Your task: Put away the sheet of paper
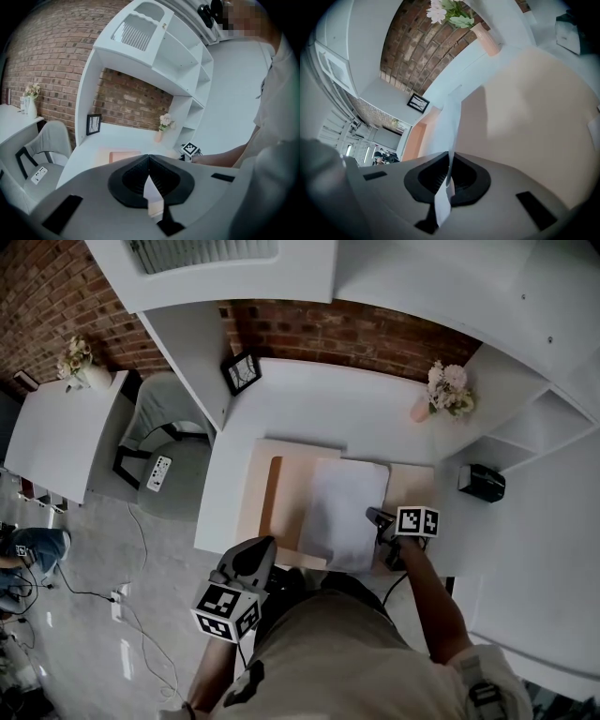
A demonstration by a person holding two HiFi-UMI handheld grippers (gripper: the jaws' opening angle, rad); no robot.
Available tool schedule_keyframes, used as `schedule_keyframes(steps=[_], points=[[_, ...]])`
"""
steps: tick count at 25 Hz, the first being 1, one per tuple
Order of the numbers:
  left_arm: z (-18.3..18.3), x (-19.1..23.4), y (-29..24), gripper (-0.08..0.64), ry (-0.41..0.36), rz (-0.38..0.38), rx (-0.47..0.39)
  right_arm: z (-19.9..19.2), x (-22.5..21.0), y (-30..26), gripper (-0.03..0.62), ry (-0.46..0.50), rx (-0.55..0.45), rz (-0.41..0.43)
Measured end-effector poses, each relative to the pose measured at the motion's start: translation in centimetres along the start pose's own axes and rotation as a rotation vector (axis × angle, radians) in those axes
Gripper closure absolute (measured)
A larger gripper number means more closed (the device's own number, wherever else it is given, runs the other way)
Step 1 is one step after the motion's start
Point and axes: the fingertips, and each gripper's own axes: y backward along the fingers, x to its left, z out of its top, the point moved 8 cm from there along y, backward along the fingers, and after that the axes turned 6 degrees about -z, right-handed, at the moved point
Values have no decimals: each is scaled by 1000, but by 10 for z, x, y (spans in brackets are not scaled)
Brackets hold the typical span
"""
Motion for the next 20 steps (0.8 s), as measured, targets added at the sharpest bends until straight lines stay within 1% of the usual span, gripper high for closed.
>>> schedule_keyframes(steps=[5,12,20], points=[[1,5,5,545,-3,14,-18,0,4,-6,565,-2,1,8],[-2,8,11,545,19,24,-18,1,7,-8,565,-11,-1,5],[-1,11,13,545,15,27,-28,2,12,-11,565,-8,5,11]])
